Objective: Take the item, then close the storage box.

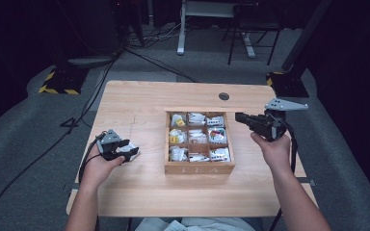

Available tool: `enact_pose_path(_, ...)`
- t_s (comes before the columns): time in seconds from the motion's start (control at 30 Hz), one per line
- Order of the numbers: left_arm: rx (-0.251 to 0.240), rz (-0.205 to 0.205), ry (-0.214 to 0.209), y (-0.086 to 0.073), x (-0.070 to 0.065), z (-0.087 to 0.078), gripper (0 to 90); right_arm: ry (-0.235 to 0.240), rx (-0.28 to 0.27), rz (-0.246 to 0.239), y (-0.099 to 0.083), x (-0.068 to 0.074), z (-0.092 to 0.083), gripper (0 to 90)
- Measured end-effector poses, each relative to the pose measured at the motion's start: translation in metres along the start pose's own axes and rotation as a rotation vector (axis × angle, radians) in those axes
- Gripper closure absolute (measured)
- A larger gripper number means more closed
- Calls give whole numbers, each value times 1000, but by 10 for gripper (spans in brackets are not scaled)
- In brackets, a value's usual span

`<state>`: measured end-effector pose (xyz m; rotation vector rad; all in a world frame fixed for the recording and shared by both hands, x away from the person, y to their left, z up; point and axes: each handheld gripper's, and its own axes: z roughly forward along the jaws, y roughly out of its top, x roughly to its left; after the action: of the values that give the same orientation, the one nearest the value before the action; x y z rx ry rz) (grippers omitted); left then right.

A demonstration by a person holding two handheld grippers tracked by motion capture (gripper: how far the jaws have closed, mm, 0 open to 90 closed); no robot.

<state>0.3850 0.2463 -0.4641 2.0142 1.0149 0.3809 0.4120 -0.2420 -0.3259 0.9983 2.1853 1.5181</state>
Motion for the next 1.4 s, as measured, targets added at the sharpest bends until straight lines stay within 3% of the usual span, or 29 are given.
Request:
enact_pose_path(0.13,-9,8,22,4,-10,-9,414,1,1,1,0,0,0,899)
enact_pose_path(0.3,-23,28,17,5,-20,-16,400,3,7,0,0,-1,1,898)
enact_pose_path(0.47,4,9,29,-4,-24,-24,395,3,10,1,-1,-1,0,899)
enact_pose_path(0.57,34,17,51,-11,-23,-27,381,2,16,2,-1,-1,0,898)
enact_pose_path(0.8,92,-26,96,-31,-17,-31,357,7,32,2,-2,1,-1,898)
enact_pose_path(0.87,118,-65,111,-41,-13,-33,357,5,34,3,-2,1,-1,898)
enact_pose_path(0.97,137,-64,130,-46,-11,-33,355,5,40,4,-3,1,-1,898)
enact_pose_path(1.07,153,-72,195,-57,-7,-33,361,9,48,4,-4,2,-2,898)
enact_pose_path(1.17,155,-91,179,-62,-6,-34,361,14,56,7,-5,2,-2,897)
enact_pose_path(1.4,162,-94,172,-68,-5,-32,346,20,77,13,-6,3,-3,897)
